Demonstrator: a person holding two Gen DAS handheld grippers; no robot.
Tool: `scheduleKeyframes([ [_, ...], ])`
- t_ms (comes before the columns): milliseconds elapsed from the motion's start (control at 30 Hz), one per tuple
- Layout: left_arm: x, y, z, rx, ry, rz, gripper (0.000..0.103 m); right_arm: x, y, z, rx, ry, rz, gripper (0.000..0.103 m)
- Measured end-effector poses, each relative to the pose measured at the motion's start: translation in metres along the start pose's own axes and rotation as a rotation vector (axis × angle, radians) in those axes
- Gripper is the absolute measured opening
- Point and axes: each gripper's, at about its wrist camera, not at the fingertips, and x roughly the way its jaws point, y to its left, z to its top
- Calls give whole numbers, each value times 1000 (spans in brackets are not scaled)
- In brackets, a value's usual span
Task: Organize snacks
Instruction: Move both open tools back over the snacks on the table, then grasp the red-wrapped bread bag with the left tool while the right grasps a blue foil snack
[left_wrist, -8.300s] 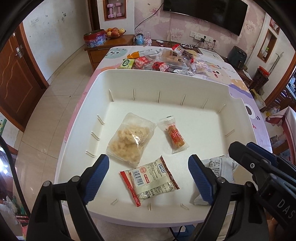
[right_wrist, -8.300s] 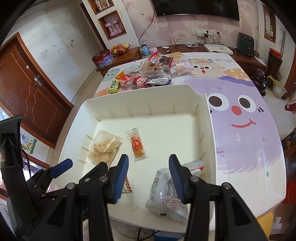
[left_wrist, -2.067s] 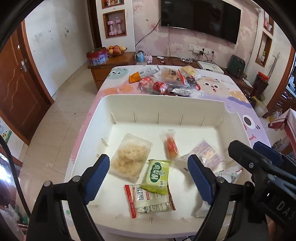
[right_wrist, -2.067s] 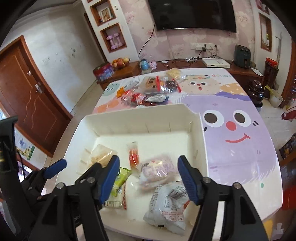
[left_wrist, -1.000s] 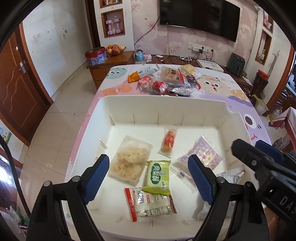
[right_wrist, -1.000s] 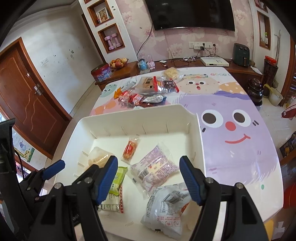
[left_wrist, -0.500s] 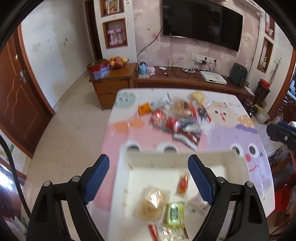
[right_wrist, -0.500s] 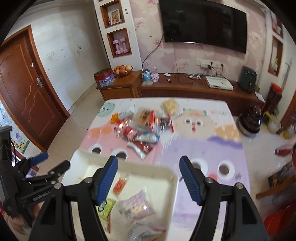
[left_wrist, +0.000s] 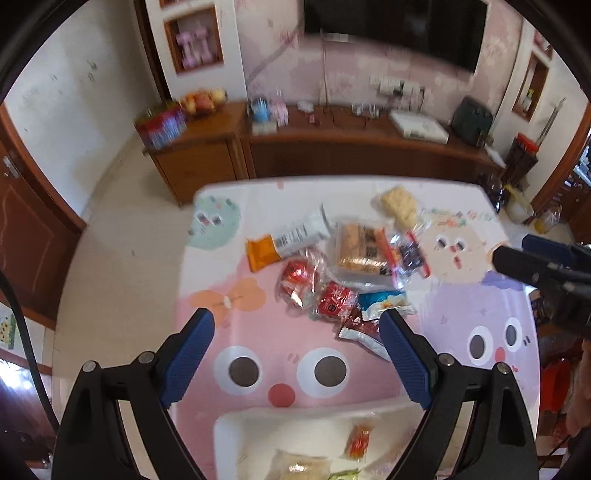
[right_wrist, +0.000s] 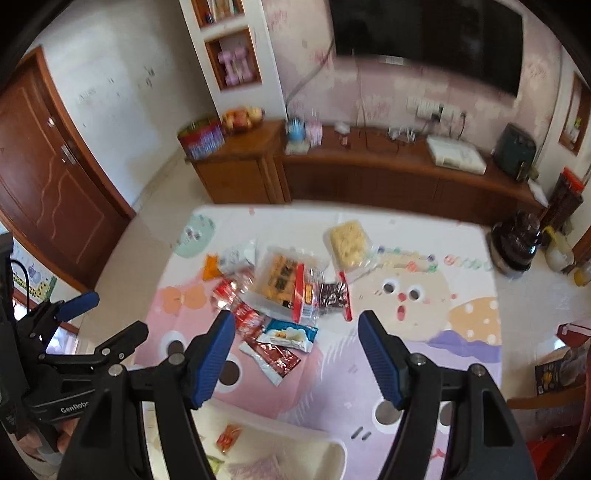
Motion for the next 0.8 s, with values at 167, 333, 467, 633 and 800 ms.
scheduleKeyframes([
  [167, 78, 2, 2, -37, 164, -1, 90, 84, -15, -9, 61, 176, 26, 69],
  [333, 116, 21, -3, -129, 228, -23, 90, 137, -17, -25, 104, 285, 86, 66],
  [467, 125, 29, -4, -158, 228, -13, 90, 163, -8, -27, 101, 325, 86, 65],
  [633, 129, 37, -1, -206, 221, -39, 90, 182, 9, -27, 46, 360, 52, 58],
  [800, 133, 27, 3, -202, 226, -81, 90, 179, 6, -27, 38, 349, 39, 36],
])
